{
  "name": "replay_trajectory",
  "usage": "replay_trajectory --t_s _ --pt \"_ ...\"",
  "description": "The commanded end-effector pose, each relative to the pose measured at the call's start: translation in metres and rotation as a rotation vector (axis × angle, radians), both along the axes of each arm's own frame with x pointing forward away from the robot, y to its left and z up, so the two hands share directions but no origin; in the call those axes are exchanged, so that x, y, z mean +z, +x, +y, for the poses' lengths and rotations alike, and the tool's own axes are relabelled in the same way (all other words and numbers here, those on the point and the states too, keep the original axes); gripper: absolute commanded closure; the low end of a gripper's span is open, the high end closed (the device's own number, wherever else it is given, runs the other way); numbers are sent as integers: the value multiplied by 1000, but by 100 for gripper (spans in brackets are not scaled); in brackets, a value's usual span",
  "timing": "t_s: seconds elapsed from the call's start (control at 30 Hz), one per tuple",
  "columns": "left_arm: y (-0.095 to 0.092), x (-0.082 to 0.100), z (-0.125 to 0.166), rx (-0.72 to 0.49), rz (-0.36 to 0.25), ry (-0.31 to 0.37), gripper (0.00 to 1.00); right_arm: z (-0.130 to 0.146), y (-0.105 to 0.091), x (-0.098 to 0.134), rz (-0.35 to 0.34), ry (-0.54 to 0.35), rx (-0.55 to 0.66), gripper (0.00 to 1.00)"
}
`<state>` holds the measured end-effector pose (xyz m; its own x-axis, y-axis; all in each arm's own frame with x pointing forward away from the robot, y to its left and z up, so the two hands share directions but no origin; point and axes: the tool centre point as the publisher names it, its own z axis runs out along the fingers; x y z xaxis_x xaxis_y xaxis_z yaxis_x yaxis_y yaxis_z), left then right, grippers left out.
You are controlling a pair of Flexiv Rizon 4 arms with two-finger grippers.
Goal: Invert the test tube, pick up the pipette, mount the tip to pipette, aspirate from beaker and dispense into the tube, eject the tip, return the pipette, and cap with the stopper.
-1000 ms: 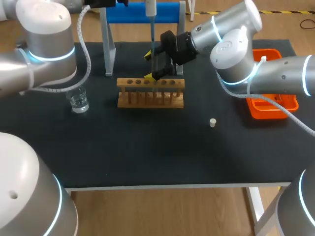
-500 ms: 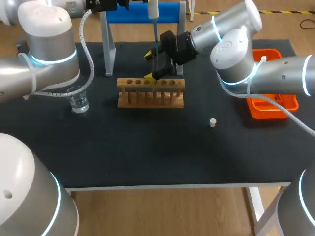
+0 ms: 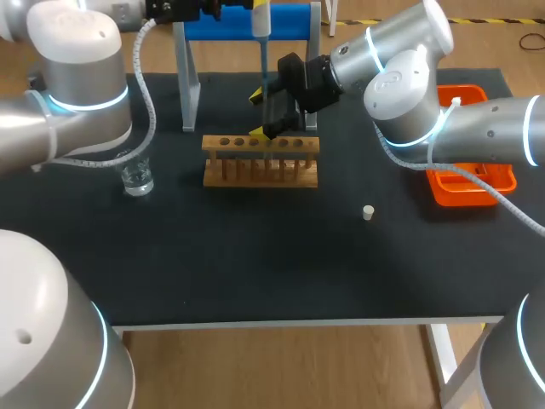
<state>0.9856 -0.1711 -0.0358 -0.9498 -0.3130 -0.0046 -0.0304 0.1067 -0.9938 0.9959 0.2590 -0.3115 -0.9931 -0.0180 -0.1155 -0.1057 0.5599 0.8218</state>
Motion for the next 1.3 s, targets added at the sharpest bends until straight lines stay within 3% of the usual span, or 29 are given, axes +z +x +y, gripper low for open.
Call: replay_trajectory --t_s 0.03,0.43,1.3 --pt "-2 -1 1 2 -4 4 100 0 1 1 2 -4 2 0" --pt "-2 -6 -1 -3 -31 4 100 0 1 1 2 -4 2 0" --pt "-5 -16 -12 -26 -20 21 100 0 1 1 2 -4 2 0"
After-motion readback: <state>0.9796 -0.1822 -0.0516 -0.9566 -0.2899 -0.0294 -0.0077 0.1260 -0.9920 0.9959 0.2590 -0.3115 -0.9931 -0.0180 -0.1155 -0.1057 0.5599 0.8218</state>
